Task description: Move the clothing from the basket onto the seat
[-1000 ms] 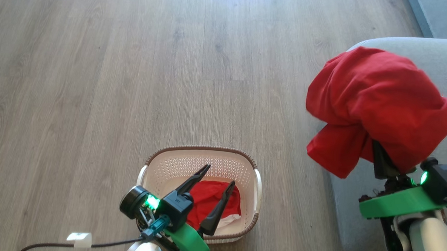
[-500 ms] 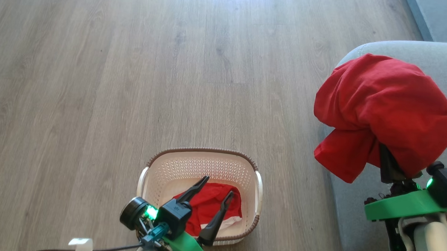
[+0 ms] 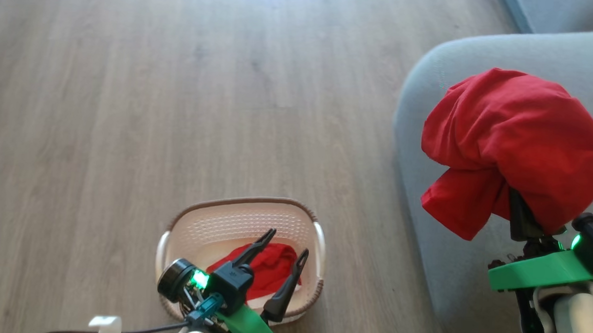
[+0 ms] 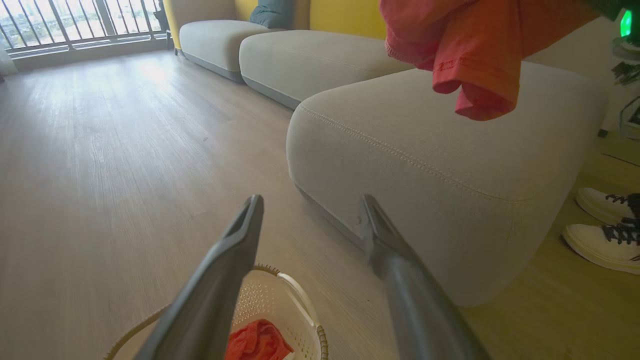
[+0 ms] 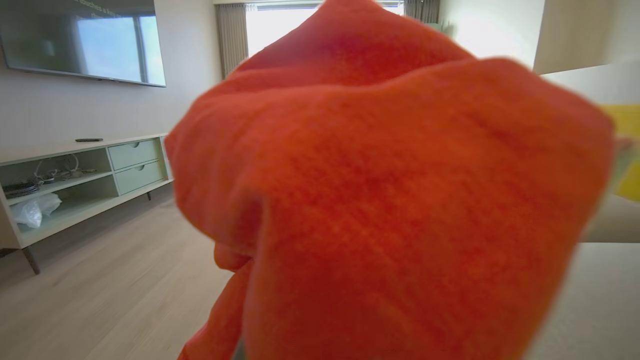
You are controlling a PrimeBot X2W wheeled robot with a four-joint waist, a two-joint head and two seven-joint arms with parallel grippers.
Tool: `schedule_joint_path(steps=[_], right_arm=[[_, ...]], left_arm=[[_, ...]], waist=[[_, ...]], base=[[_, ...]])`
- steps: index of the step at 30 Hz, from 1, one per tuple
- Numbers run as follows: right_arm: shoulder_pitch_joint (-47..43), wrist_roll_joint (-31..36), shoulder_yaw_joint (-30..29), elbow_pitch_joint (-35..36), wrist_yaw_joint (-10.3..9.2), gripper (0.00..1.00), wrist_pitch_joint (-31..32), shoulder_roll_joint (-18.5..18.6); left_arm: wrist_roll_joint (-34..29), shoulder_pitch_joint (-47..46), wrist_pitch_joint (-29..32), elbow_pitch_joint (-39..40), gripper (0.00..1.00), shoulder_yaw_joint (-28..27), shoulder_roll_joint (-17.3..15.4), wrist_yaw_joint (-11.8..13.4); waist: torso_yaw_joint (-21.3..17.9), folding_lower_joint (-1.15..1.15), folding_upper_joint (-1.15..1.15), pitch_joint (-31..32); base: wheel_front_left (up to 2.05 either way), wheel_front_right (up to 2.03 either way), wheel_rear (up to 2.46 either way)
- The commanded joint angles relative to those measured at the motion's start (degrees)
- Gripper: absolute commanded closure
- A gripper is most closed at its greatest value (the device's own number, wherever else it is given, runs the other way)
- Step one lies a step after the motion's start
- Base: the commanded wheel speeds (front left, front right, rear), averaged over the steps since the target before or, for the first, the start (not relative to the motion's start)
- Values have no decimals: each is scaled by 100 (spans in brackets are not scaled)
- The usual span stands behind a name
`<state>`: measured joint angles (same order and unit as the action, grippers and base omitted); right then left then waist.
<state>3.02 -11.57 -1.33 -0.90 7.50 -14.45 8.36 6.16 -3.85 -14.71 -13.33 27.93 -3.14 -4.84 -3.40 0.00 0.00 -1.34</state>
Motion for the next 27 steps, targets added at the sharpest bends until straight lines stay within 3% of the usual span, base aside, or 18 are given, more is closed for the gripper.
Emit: schedule_joint_path(steps=[1,12,19,27], right_arm=[[263,52,86,243,-1,100,-55,109],[295,79,-69,360,-1,100,-55,130],[288,78,-131,373,-1,100,-55,93],[92,105,-489,606,-1,100,-55,-66]], left_arm=[[39,-290,-29,251,0,-168,26,35],[-63,-428,-29,369,0,-47,26,12],[-112,-445,-29,380,0,-12,26,-8],[-150,-676,-29,288,0,265,26,-145]], waist=[[-341,0,0,-51],[-1729,0,0,-278],[-2402,0,0,-308],[-2673,0,0,-490]], base=[[0,0,0],[0,0,0],[0,0,0],[0,0,0]])
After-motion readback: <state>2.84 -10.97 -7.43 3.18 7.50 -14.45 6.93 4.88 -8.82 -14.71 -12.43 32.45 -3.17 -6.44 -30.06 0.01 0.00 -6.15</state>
